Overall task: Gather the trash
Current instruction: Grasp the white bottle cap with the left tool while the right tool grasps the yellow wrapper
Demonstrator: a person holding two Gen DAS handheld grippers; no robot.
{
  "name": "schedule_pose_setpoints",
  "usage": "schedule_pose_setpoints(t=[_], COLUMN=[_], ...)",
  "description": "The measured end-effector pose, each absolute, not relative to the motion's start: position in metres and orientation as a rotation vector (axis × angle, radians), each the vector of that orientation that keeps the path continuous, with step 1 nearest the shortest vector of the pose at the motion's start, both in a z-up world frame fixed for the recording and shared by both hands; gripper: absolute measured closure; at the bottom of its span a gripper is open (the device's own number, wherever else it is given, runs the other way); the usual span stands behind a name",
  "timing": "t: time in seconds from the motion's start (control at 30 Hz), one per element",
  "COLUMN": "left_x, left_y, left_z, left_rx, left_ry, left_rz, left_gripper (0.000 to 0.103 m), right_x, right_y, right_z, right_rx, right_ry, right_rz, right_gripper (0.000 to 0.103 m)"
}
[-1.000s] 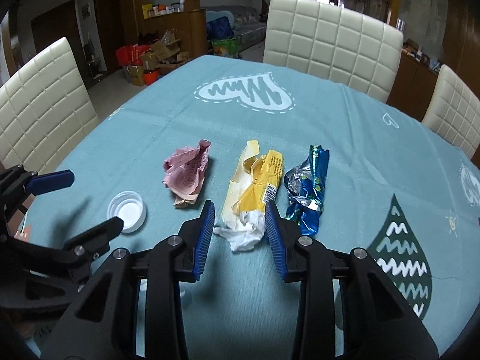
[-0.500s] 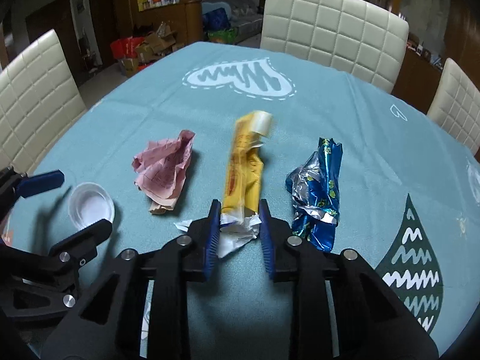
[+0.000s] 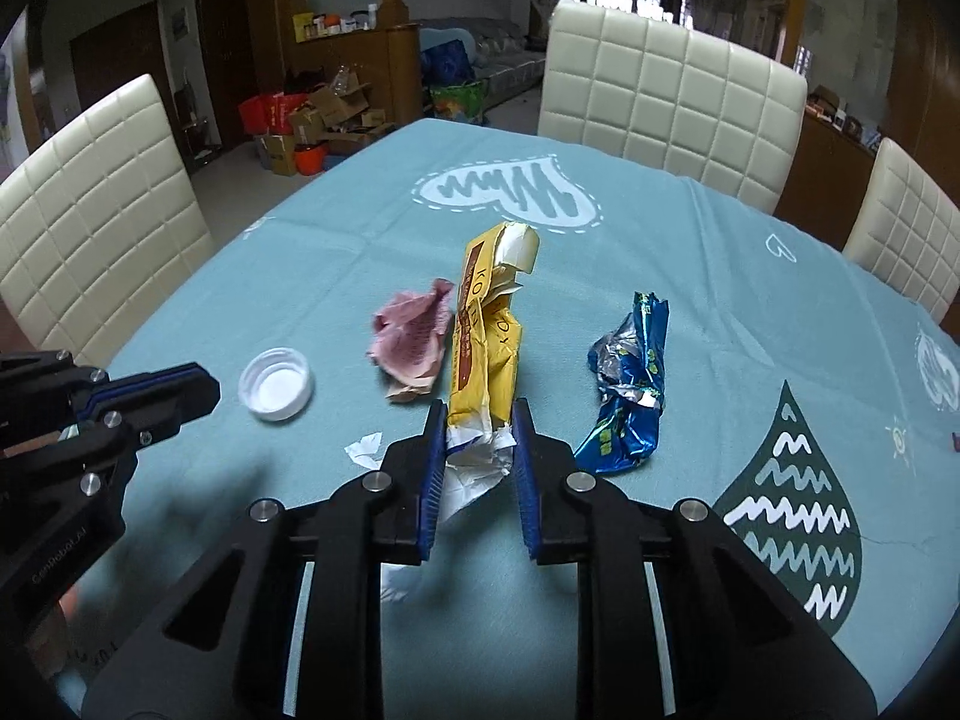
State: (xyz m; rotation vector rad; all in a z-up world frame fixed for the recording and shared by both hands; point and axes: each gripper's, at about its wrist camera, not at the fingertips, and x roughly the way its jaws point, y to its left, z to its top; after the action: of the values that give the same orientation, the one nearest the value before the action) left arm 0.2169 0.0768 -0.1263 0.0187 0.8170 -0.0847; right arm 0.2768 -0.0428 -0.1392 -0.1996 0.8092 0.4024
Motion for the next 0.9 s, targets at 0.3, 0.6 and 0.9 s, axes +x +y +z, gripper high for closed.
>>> schedule_pose_setpoints(t=[0.3, 0.6, 0.9], left_x=[0.211, 0.237, 0.269], left_y=[0.095, 0.09, 0.085], left_z=[-0.134, -0.138, -0.167], left_rx=[-0.032, 0.011, 0.053], left_ry=[0.891, 0.863, 0.937], left_rz=[-0.092, -0.043, -0.01], left_gripper=[0.098, 0.023, 0.028], right_x=[0.253, 0.272, 0.295], right_y=[-0.029, -0.042, -0.042], right_z=[-0.124, -0.131, -0.143], right_rx=[-0.22, -0.183, -0.149], right_ry=[0.766, 0.785, 0.81], right_rz=[0.431, 0.423, 0.446], right_gripper=[0.08, 0.08, 0.08])
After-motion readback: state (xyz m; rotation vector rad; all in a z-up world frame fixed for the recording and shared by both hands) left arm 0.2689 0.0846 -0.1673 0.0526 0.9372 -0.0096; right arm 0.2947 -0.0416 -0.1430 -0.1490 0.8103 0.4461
